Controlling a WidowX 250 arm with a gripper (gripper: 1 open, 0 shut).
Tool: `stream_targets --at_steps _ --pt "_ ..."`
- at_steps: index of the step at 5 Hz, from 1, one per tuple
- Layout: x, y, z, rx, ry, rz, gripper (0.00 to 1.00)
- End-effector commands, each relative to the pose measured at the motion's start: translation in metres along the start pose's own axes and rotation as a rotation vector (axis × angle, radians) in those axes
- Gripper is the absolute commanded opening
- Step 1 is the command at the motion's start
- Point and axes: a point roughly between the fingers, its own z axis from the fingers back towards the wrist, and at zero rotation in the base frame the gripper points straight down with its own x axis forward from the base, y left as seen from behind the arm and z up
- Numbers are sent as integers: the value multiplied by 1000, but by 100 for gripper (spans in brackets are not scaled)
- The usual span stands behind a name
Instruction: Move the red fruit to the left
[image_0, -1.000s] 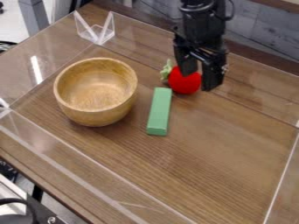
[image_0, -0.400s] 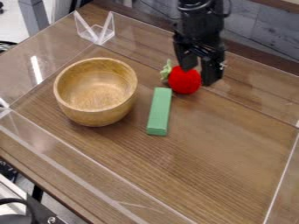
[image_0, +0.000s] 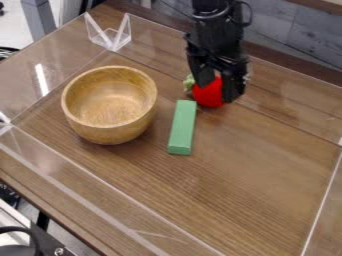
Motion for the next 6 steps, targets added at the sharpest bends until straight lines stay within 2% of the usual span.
stream_targets --at_steps 1,3,6 --pt "11 -17 16 40 -60 5 100" --pt "9 -23 20 66 -88 77 100" --pt "6 23 18 100 -75 26 100"
